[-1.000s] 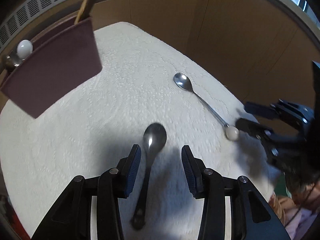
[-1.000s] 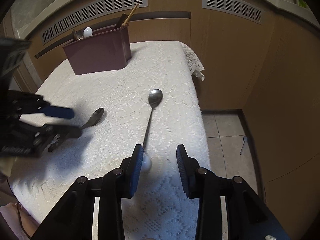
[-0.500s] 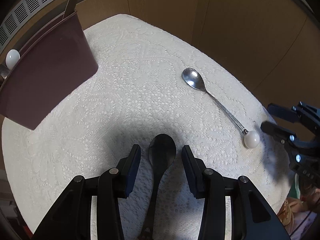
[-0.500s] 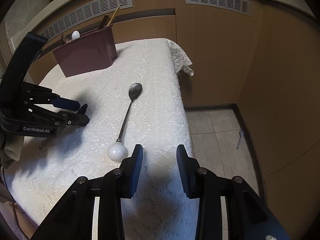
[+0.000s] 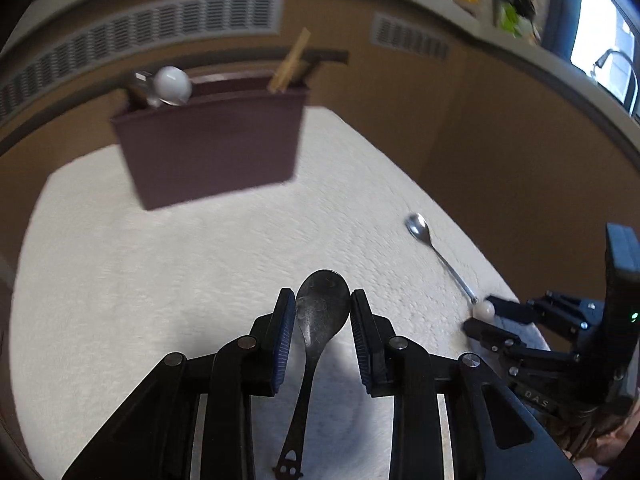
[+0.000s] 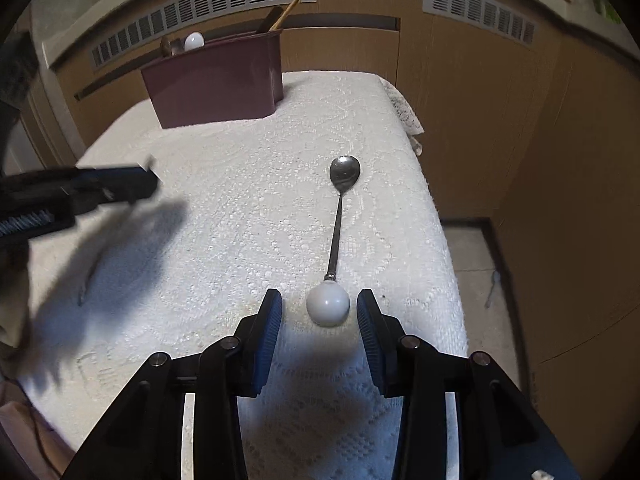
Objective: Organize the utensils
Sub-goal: 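Carry both metal spoons over the maroon caddy and open both tools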
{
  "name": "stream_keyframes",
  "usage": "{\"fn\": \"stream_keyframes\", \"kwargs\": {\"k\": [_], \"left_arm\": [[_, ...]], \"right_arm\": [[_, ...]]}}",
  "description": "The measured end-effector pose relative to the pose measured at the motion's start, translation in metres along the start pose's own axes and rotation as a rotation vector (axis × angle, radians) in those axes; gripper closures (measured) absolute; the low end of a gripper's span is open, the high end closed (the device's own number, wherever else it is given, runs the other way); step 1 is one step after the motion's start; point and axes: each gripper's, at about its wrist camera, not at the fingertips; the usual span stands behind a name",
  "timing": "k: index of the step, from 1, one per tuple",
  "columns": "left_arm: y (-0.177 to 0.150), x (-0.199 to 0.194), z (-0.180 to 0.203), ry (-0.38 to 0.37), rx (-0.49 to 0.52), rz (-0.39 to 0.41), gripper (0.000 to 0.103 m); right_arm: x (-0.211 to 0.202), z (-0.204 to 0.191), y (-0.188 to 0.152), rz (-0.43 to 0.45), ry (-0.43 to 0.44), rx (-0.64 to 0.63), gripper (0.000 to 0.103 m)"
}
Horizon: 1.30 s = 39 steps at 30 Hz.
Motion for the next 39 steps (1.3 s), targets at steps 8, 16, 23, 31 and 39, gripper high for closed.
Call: {"fn": "stream_keyframes", "kwargs": {"k": [8,16,23,31,39], "left_arm": [[0.008,-0.047,-0.032,0.036,-0.082,0.139,0.074],[0.010,-0.072,-0.028,0.041,-0.079,0.187,0.074],[0.016,-0.085,-0.023,0.048,-0.079,0.212,0.074],[0.034,-0.097,-0.022,0.066,-0.084,0.241,0.074],[0.113,-0.133,-0.031,0.052,-0.053,0.360,0.074]], "right_arm": [[-0.054,-0.020,0.047,0.155,-0.064,-0.121,0.083],[-0.089,-0.014,0.099,0.211,0.048,-0.055,0.083],[-0.092,-0.014,0.101,0.213,0.075,-0.034,0.083],[-0.098,-0.017,0.112,0.239,0.098,-0.037,0.083],[-0.140,-0.021,0.187,0.394,0.125,-0.062,0.083]]}}
Point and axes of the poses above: each gripper's, at about its wrist camera, not at the fingertips, and x roughly the way its jaws point, z to its right, y to its top, and after that the axes turned 2 degrees about -y, right-handed
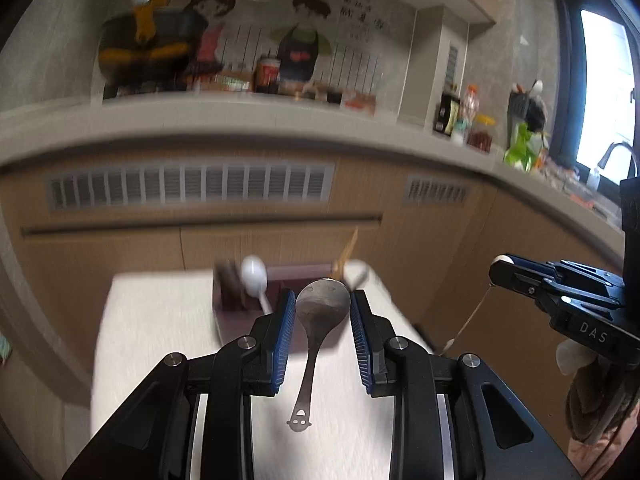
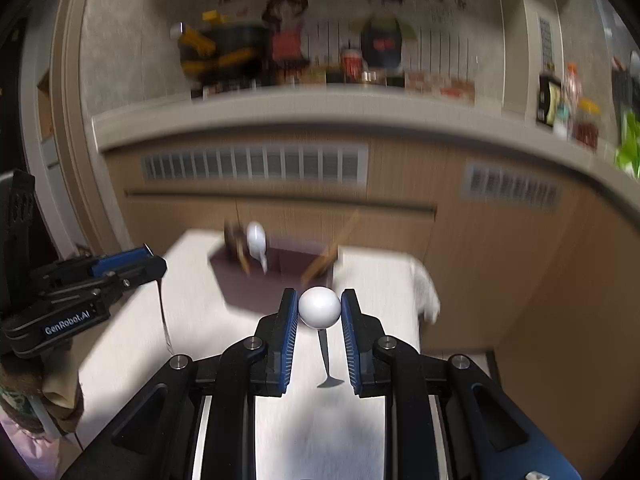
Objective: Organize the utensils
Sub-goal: 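Carry both metal spoons over the maroon caddy and open both tools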
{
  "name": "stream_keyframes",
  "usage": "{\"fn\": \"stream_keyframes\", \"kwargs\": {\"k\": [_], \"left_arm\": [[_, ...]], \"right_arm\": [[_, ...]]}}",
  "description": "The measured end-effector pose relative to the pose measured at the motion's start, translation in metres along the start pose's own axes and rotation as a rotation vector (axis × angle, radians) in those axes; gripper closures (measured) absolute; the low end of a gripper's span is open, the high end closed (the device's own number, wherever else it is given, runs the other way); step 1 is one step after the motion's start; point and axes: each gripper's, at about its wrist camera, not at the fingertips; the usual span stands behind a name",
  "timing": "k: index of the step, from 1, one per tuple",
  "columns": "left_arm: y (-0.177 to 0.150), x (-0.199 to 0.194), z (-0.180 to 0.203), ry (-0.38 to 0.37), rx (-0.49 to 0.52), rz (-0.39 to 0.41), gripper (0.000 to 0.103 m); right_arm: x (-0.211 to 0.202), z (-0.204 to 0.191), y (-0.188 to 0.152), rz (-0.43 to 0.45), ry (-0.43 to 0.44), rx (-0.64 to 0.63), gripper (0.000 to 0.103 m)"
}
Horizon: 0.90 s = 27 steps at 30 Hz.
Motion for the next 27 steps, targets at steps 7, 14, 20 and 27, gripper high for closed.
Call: {"fn": "stream_keyframes", "kwargs": {"k": [7,14,20,27], "left_arm": [[0.069,0.024,-0.012,0.016,0.046,0.086,0.074],[0.104,0.063,-0.043,-0.021,0.000,0.100,0.074],[0.094,0.097,-0.072,-0.027,-0.045,0.057,0.074],[0.057,0.136,-0.097,-0.053,-0.128,-0.023,0.068]], "right_arm": [[0.030,-0.002,0.076,0.073,0.020,-0.006,0.083],[0.080,-0.006,0.107,0.019,0.023,-0.016,0.083],[0.122,-0.010,0.103,-0.059,0.057,-0.005,0.083],[0.181,-0.010,0.066,-0.208,0.098,0.033,0.082]]}}
Point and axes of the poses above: each gripper's, at about its wrist camera, not at the fingertips, and x roughly the way its jaws point, z to its right, y to its top, and after that the axes turned 2 degrees about -y, right-handed
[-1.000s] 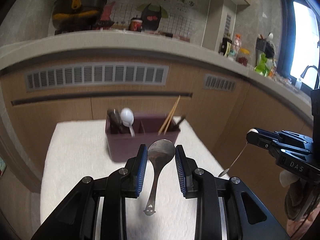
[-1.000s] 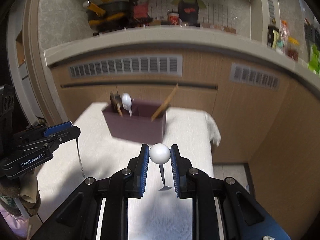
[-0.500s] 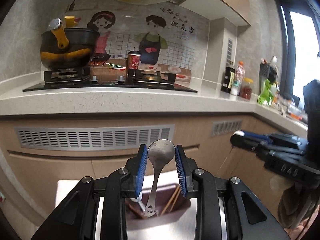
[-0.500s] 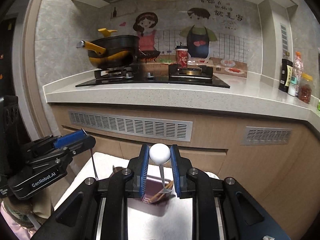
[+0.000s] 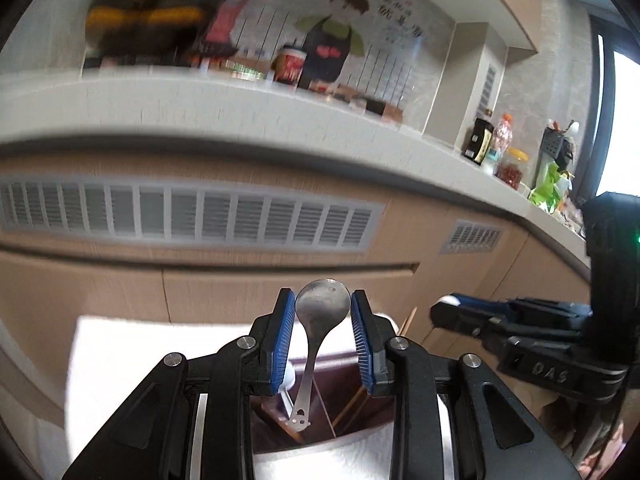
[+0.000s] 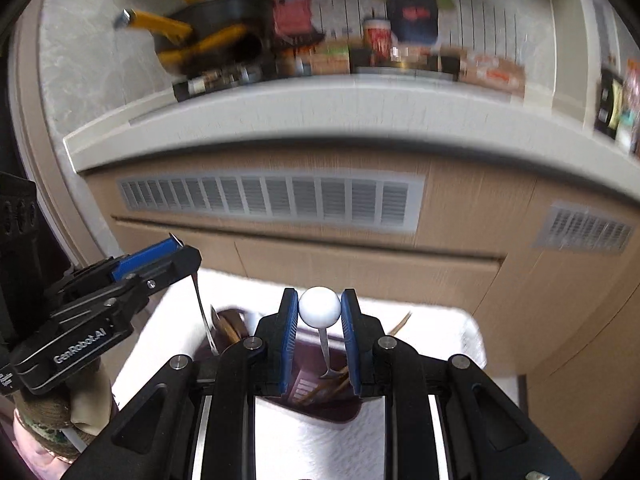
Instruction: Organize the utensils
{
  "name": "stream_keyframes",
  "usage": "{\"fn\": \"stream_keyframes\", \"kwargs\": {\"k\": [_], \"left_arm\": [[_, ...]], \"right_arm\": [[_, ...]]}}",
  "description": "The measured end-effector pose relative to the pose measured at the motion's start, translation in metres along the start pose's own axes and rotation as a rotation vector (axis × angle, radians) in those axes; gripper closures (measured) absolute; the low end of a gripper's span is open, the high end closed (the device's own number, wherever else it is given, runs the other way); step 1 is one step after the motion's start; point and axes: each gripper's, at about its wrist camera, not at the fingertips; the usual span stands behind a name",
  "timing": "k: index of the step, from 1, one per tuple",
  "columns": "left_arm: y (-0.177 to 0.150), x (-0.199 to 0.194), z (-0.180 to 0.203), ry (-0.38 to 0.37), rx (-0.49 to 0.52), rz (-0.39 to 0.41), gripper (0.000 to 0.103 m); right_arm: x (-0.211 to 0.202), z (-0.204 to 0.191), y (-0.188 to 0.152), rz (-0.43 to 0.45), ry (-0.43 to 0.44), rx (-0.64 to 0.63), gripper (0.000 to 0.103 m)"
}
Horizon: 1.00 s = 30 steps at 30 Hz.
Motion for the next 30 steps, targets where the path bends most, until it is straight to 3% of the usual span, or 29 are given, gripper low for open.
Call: {"fn": "stream_keyframes", "kwargs": {"k": [2,4,9,14,18,21,24,28,30], "left_arm": [[-0.012,0.017,-0.010,-0.004,-0.031,-0.049,0.056],[-0.021,0.026,-0.018,0.016,-0.048,-0.077,0.053],[-0.034,0.013,-0.021,0.066,-0.065,-0.081,0.052],[-0.051,-0.038,0.006,0.162,0.005,-0.025,0.033],[-0.083,-0.076,0.025,0.220,0.040,-0.002,0.028],[-0.113,-0.096,0.038,0.276,0.054,0.013,0.025],[-0.150,-0.117,0.052,0.313,0.066,0.016,0.010],[-0.189,-0.136,0.070,0.383,0.100,0.052,0.000],[-0.205,-0.143,0.079,0.404,0.109,0.049,0.000]], "right_arm": [[0.015,0.001,-0.009,-0.021,0.011,-0.008,0.075],[0.025,0.003,-0.018,-0.022,-0.017,0.007,0.049],[0.017,0.007,-0.033,-0.003,-0.031,0.042,0.048],[-0.025,0.008,-0.051,0.081,-0.097,0.051,0.046],[-0.073,0.004,-0.090,0.181,-0.160,0.075,0.024],[-0.094,0.000,-0.127,0.222,-0.204,0.095,0.017],[-0.107,-0.004,-0.161,0.236,-0.227,0.114,0.005],[-0.116,-0.016,-0.210,0.244,-0.263,0.096,0.001],[-0.117,-0.021,-0.225,0.232,-0.284,0.086,0.001]]}}
Point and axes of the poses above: each gripper's, at about its wrist camera, not at the fingertips, and x roughly the way its jaws point, z to its right, y to its top, and after that the axes turned 2 degrees about -y, right-handed
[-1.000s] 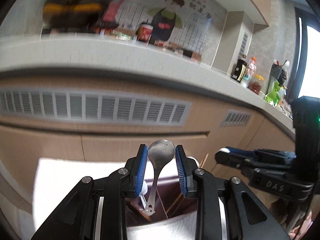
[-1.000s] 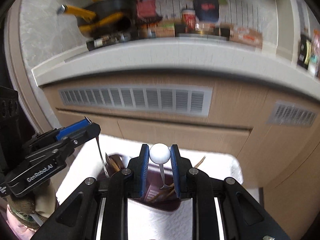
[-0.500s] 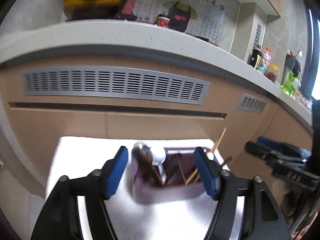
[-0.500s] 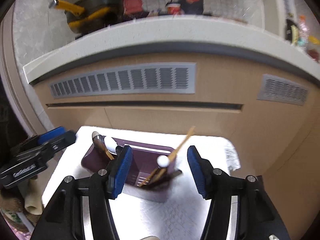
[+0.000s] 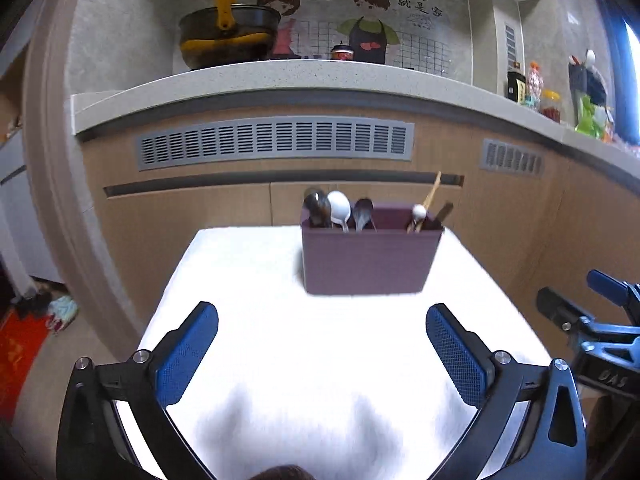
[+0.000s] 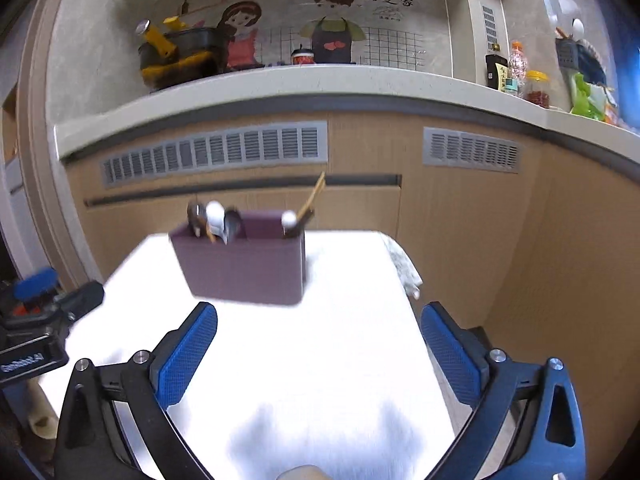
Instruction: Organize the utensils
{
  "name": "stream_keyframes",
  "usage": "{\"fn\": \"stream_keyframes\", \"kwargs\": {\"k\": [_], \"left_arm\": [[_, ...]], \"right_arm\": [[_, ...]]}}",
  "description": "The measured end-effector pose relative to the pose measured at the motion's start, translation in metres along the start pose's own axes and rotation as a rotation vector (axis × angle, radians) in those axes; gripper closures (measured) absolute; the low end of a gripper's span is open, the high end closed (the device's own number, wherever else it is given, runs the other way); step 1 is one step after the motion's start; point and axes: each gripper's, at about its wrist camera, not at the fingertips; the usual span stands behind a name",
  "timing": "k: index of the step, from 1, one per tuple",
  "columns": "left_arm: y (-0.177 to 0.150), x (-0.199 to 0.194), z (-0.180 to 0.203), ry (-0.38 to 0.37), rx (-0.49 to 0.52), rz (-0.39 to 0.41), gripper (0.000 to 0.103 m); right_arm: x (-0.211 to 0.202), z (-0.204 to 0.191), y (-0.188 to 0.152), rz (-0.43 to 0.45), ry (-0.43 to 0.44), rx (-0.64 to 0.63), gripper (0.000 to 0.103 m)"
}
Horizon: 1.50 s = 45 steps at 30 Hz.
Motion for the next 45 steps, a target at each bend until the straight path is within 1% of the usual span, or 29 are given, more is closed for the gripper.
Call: {"fn": "stream_keyframes", "kwargs": {"k": [2,4,8,11,21,45], "left_arm": [[-0.013,-0.008,0.005,0.016,0.010,-0.011,0.000],[-0.019,-0.011,0.008,0.035,0.018,-0.015,0.000],[-0.026,-0.012,0.003,0.025,-0.004,-0.052,0.000],[-0.027,-0.011,0.002,0.033,-0.010,-0.059,0.000],[-0.029,-0.007,0.002,0.026,-0.002,-0.079,0.000],[-0.031,-0.007,0.003,0.021,0.009,-0.083,0.000]], "right_arm": [[-0.004,0.000,-0.010,0.000,-0.012,0.008,0.001],[-0.007,0.001,-0.019,-0.006,-0.020,0.007,0.001],[-0.012,0.002,-0.029,-0.008,-0.039,-0.013,0.001],[-0.016,0.004,-0.032,-0.010,-0.037,-0.003,0.001],[-0.019,0.002,-0.033,-0.005,-0.036,-0.011,0.001],[-0.021,0.004,-0.031,0.012,-0.039,-0.028,0.001]]}}
Point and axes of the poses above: each gripper's, at about its wrist camera, not at the fingertips, and x roughly the way its jaws point, z to its right, y to its top, and after that the axes turned 2 degrees about -y, right-handed
